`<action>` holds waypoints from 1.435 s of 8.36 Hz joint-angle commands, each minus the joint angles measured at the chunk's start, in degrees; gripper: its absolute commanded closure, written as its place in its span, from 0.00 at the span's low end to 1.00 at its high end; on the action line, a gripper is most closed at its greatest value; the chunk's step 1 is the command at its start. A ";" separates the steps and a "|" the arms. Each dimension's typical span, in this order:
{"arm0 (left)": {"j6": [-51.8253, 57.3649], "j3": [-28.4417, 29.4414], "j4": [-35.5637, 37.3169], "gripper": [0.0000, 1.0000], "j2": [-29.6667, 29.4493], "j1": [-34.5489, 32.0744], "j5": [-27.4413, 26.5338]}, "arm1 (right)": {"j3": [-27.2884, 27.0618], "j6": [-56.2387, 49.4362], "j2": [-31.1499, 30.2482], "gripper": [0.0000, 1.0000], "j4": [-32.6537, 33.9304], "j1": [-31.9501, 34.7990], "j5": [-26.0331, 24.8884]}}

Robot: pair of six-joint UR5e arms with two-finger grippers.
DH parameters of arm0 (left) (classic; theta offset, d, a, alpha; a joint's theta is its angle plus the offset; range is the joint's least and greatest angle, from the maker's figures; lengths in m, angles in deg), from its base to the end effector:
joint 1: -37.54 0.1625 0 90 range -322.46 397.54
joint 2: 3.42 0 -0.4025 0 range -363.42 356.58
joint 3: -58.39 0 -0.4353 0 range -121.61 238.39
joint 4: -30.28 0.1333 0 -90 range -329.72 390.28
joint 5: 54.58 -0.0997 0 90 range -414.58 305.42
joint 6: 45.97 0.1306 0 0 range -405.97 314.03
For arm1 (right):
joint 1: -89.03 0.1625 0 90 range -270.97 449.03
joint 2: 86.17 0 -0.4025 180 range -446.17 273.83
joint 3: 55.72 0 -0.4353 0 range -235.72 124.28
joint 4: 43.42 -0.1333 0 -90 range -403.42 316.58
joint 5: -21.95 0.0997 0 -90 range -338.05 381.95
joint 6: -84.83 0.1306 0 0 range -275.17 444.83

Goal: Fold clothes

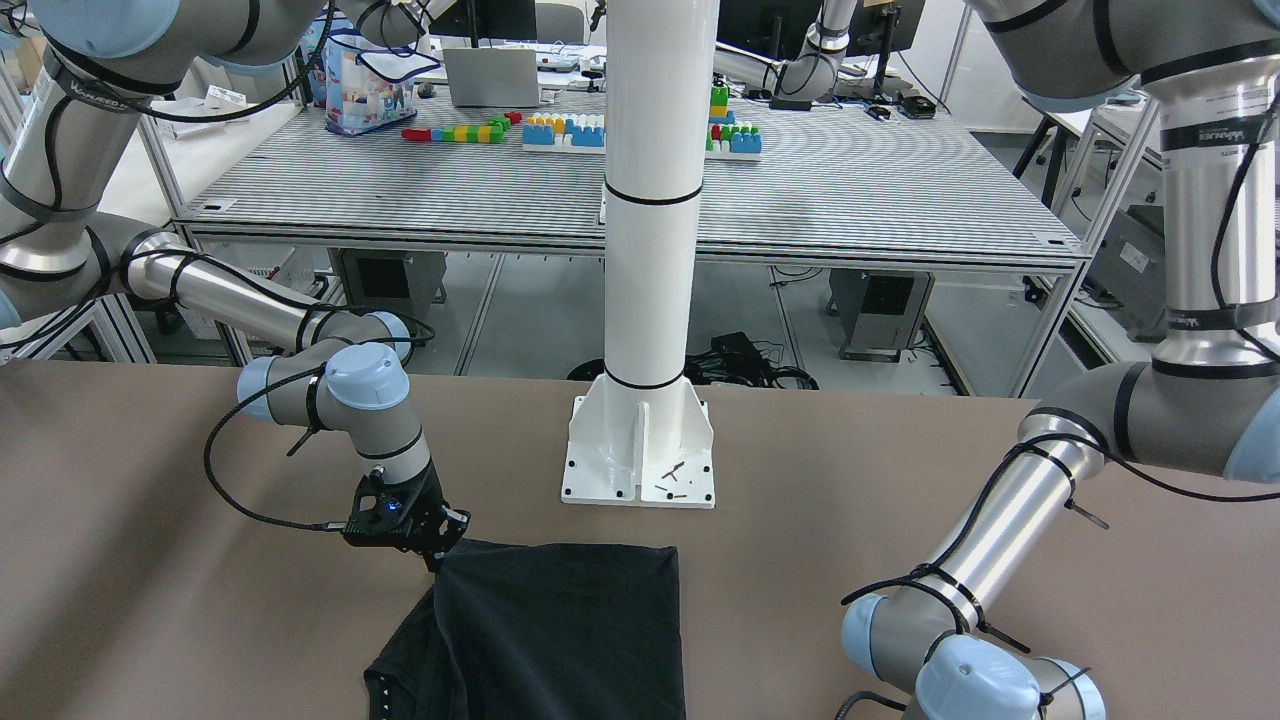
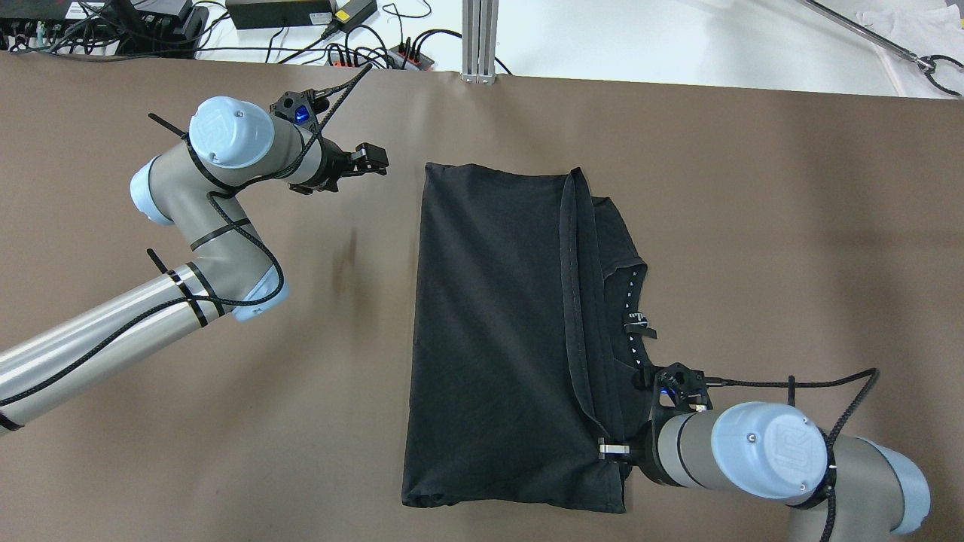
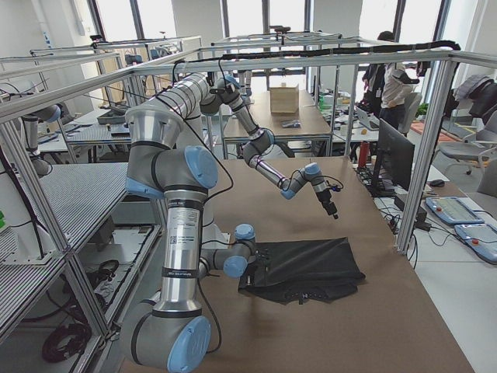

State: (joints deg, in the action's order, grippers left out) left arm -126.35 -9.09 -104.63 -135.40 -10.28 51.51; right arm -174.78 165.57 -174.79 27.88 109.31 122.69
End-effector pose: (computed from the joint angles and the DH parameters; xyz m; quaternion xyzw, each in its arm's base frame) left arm 0.4893 -0.6846 0.2811 0.1496 0.5194 -0.2038 0.8163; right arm -0.4756 -0.2919 0.3529 0.0232 -0.4220 0.0482 0.9050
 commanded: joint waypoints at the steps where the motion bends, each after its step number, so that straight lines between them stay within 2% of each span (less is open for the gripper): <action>1: -0.21 0.07 0.00 0.00 -0.03 0.09 -0.01 | -1.17 0.74 -2.26 1.00 -0.11 -1.73 0.24; 2: -0.21 0.07 0.09 0.00 -0.03 0.09 -0.01 | -1.35 0.82 -2.52 0.95 -0.11 -1.47 0.42; 4: -0.21 0.07 0.09 0.00 -0.21 0.61 -0.09 | -2.40 0.82 -2.52 0.21 -0.02 -1.29 0.42; 5: -0.21 0.16 0.09 0.00 -0.29 0.71 -0.44 | -2.06 0.82 -1.91 0.05 -0.02 -1.20 -0.10; 6: -0.21 0.16 0.18 0.00 -0.38 0.79 -0.45 | -1.53 0.47 -1.47 0.05 0.07 -0.85 -0.19; 7: -0.21 0.16 0.18 0.00 -0.47 0.88 -0.45 | -0.05 -0.14 1.75 0.05 0.59 1.33 0.07; 9: -0.21 0.33 0.18 0.00 -0.64 0.88 -0.45 | 7.84 -1.62 9.75 0.05 0.77 5.55 0.24; 12: -0.21 0.33 0.18 0.00 -0.73 0.88 -0.45 | 11.28 -11.20 11.28 0.05 0.25 9.35 -0.28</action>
State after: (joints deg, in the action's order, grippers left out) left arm -126.56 -8.76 -104.46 -136.07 -9.40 51.07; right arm -166.55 159.27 -164.70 28.66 116.75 122.67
